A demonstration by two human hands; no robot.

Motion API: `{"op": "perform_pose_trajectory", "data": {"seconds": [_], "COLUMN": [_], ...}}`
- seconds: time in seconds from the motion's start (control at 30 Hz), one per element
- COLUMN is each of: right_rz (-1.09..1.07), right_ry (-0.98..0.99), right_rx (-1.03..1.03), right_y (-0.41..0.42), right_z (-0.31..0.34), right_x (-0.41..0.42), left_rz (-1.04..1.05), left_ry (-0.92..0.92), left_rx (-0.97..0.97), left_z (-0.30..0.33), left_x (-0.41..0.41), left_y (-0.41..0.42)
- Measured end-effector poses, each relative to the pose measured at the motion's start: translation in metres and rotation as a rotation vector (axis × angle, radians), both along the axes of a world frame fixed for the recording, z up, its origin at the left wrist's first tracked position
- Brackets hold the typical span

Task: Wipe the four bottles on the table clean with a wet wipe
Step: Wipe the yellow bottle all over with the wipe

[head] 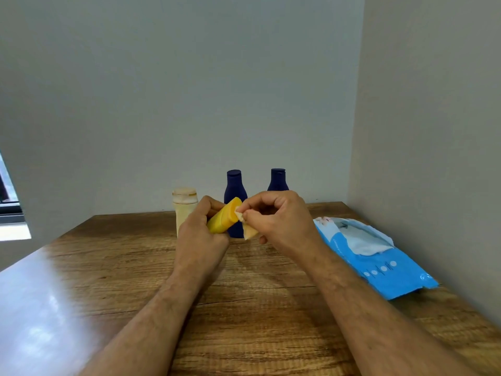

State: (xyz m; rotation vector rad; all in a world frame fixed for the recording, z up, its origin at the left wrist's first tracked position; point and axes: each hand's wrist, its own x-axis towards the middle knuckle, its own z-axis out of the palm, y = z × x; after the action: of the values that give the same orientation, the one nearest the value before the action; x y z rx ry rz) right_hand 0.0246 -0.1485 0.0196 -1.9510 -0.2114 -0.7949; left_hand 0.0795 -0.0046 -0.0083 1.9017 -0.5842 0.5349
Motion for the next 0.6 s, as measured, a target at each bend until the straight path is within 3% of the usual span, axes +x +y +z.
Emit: {"op": "perform_pose_trajectory", "data": {"seconds": [0.13, 0.43, 0.6], "right_rz": [0.093, -0.154, -0.061], "right_ry": [-0.012, -0.034, -0.066], "right_rx": [-0.036, 0.048, -0.204], "right_y": [0.002, -0.002, 0.01], "right_z": [0.001, -0.001, -0.007], "right_x": [-0.004, 0.005, -0.001], "left_rz": [-0.002, -0.022, 0.024], "left_ry": [-0.001, -0.011, -0.016], "left_rx": [0.023, -0.017, -0.055], "left_z": [0.0, 0.001, 0.003], "left_x": [-0.002, -0.005, -0.004], "left_y": [0.001, -0.003, -0.001]}}
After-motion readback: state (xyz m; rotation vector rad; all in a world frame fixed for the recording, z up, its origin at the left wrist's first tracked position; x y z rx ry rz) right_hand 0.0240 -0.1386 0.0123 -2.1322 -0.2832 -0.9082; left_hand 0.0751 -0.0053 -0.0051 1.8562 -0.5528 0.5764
